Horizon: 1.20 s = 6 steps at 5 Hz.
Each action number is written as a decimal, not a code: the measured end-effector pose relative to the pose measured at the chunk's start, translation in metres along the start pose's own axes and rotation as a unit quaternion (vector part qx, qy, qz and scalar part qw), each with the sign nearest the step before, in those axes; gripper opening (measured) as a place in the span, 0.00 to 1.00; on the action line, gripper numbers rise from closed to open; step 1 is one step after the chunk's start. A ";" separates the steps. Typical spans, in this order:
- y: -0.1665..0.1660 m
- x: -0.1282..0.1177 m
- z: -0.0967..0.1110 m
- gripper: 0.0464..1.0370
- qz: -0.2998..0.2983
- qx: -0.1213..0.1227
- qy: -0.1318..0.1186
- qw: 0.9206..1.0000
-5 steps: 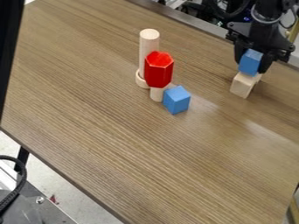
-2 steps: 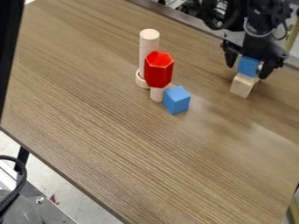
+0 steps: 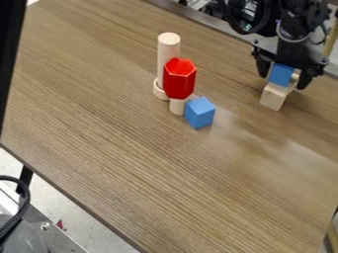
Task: Put the blue cube on the right side of the table on top of the rectangular block
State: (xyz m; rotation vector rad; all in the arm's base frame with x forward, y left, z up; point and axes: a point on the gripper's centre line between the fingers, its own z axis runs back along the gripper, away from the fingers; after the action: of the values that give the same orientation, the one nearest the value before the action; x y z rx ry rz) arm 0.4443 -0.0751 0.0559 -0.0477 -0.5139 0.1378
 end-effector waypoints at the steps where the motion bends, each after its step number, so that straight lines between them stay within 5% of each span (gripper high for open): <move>1: -0.001 0.004 0.009 0.65 0.005 -0.005 -0.006 1.000; 2: 0.001 0.005 0.008 0.54 -0.002 0.002 -0.009 1.000; 3: 0.004 0.005 0.009 0.54 -0.009 0.009 -0.010 1.000; 4: 0.005 0.002 0.009 0.60 -0.004 0.011 0.000 1.000; 5: 0.004 -0.002 0.008 0.89 -0.001 0.008 0.011 1.000; 6: 0.005 -0.003 0.008 0.87 0.005 0.005 0.016 1.000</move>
State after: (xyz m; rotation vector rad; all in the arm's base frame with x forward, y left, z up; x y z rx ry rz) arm 0.4373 -0.0709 0.0608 -0.0424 -0.4809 0.1489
